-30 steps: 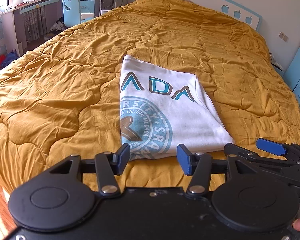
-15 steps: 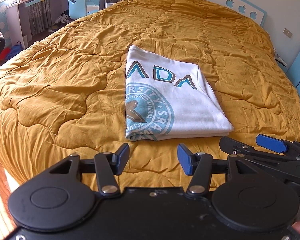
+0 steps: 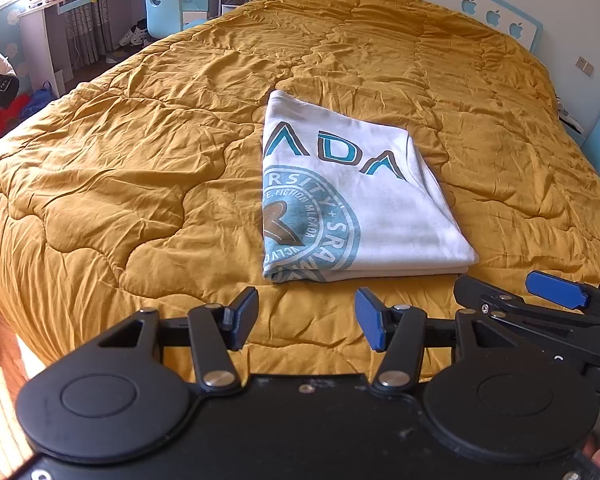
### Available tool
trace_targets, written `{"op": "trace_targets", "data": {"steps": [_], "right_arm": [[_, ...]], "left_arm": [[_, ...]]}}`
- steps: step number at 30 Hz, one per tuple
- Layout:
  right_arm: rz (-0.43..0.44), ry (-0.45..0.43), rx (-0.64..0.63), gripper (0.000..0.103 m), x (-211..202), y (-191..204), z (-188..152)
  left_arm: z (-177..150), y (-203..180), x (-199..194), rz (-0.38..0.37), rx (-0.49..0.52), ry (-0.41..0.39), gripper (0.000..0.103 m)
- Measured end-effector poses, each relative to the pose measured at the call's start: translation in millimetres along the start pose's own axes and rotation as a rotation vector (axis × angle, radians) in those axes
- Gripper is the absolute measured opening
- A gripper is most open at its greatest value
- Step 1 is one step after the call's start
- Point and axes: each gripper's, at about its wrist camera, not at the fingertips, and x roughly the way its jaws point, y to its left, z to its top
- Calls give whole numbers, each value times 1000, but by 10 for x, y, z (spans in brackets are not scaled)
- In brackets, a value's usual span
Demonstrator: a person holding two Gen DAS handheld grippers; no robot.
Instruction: Fold small clothes
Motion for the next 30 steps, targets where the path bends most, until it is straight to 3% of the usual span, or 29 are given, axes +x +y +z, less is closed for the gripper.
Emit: {"op": "trace_targets", "data": {"steps": [30], "right_arm": [[-2, 1, -7, 80, -25, 33, -12]], "left_arm": [[-22, -6, -8, 9, 11, 6, 58]]}}
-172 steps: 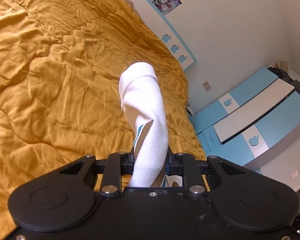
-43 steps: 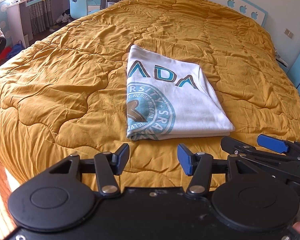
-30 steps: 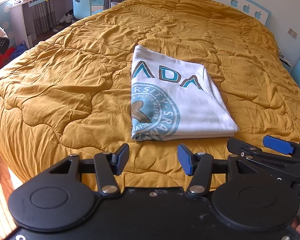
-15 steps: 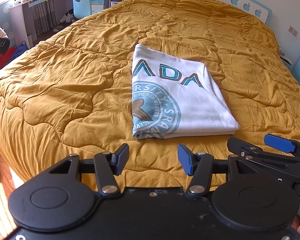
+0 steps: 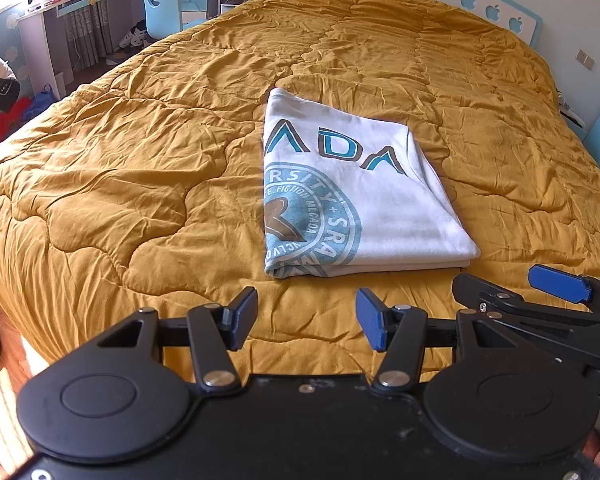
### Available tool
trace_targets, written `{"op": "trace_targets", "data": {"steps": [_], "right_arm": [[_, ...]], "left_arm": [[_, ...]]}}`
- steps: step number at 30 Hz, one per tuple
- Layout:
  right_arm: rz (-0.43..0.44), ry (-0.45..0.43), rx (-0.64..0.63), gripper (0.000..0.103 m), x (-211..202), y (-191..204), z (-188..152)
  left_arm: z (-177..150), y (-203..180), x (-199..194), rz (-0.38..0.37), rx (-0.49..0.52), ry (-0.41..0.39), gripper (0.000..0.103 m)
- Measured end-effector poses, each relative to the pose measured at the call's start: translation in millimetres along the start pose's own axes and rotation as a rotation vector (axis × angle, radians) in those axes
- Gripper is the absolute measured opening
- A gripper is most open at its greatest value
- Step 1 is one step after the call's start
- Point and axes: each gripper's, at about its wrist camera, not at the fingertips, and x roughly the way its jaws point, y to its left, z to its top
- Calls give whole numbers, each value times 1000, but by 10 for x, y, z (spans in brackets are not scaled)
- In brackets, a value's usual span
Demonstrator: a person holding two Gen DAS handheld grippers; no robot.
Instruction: Fold small clothes
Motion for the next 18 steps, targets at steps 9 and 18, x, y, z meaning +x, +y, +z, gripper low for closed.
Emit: {"op": "trace_targets", "data": {"steps": [9, 18], "right_arm": [[2, 3, -5, 80, -6, 6, -4], [0, 8, -7, 81, -1, -2, -3]], "left_arm": [[0, -19, -1, 8, 19, -10, 58], [15, -17, 36, 12, 22, -7, 58]]}}
